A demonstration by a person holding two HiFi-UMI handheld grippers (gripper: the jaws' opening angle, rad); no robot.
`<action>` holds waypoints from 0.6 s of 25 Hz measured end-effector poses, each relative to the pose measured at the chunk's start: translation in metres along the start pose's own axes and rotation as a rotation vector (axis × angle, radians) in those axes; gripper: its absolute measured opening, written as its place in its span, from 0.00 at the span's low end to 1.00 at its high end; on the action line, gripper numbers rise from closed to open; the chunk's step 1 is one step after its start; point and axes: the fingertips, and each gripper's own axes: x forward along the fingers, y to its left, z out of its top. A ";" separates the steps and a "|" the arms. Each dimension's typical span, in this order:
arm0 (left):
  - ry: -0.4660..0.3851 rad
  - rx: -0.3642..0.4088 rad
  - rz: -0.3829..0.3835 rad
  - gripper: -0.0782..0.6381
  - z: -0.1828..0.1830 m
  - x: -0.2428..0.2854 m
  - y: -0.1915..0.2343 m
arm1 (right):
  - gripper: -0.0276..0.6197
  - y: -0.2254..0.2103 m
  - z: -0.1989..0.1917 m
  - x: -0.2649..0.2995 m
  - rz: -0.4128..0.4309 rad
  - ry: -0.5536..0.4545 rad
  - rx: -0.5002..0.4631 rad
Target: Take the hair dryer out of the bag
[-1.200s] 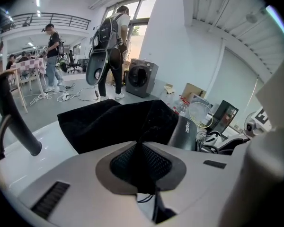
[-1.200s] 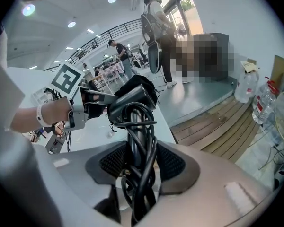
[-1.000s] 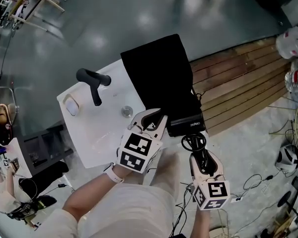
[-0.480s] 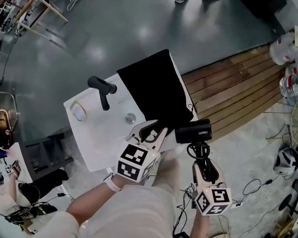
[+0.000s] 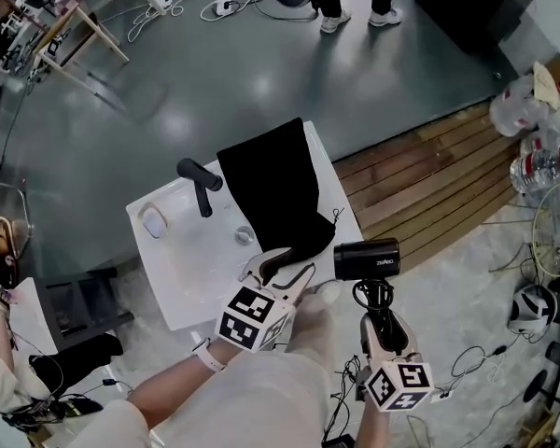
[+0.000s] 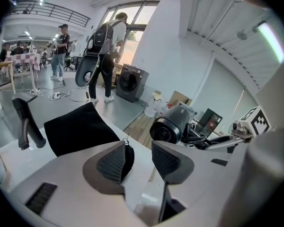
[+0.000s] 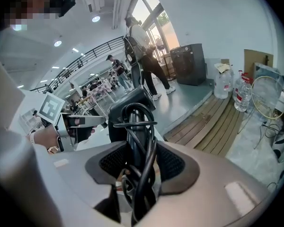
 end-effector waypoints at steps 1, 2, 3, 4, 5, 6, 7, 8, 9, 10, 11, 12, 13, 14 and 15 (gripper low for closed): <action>-0.008 -0.001 0.003 0.34 0.002 -0.003 -0.002 | 0.36 0.001 0.002 -0.003 -0.001 -0.008 0.002; -0.015 -0.002 0.006 0.34 0.004 -0.006 -0.004 | 0.36 0.001 0.005 -0.006 -0.001 -0.017 0.005; -0.022 -0.002 0.006 0.34 0.006 -0.010 -0.006 | 0.36 0.003 0.007 -0.009 -0.001 -0.026 0.008; -0.030 0.000 0.007 0.34 0.008 -0.014 -0.009 | 0.36 0.004 0.011 -0.011 -0.001 -0.036 0.011; -0.040 0.004 0.010 0.31 0.011 -0.019 -0.010 | 0.36 0.006 0.014 -0.013 -0.001 -0.046 0.012; -0.052 0.009 0.016 0.28 0.015 -0.024 -0.011 | 0.36 0.008 0.018 -0.015 -0.001 -0.056 0.013; -0.067 0.014 0.026 0.24 0.019 -0.029 -0.011 | 0.36 0.010 0.022 -0.017 -0.001 -0.067 0.012; -0.081 0.017 0.035 0.20 0.023 -0.033 -0.012 | 0.36 0.011 0.026 -0.019 -0.001 -0.077 0.013; -0.094 0.018 0.043 0.18 0.026 -0.038 -0.012 | 0.36 0.012 0.030 -0.022 0.000 -0.088 0.016; -0.105 0.017 0.048 0.16 0.029 -0.043 -0.013 | 0.36 0.014 0.035 -0.024 0.001 -0.099 0.019; -0.115 0.015 0.051 0.15 0.031 -0.048 -0.014 | 0.36 0.017 0.039 -0.026 0.003 -0.110 0.021; -0.124 0.013 0.051 0.14 0.033 -0.053 -0.014 | 0.36 0.020 0.042 -0.027 0.005 -0.120 0.022; -0.131 0.011 0.050 0.13 0.035 -0.058 -0.014 | 0.36 0.024 0.046 -0.028 0.009 -0.130 0.023; -0.139 0.009 0.050 0.12 0.036 -0.063 -0.014 | 0.36 0.029 0.050 -0.029 0.013 -0.140 0.023; -0.145 0.009 0.051 0.12 0.037 -0.069 -0.014 | 0.36 0.034 0.054 -0.030 0.018 -0.150 0.022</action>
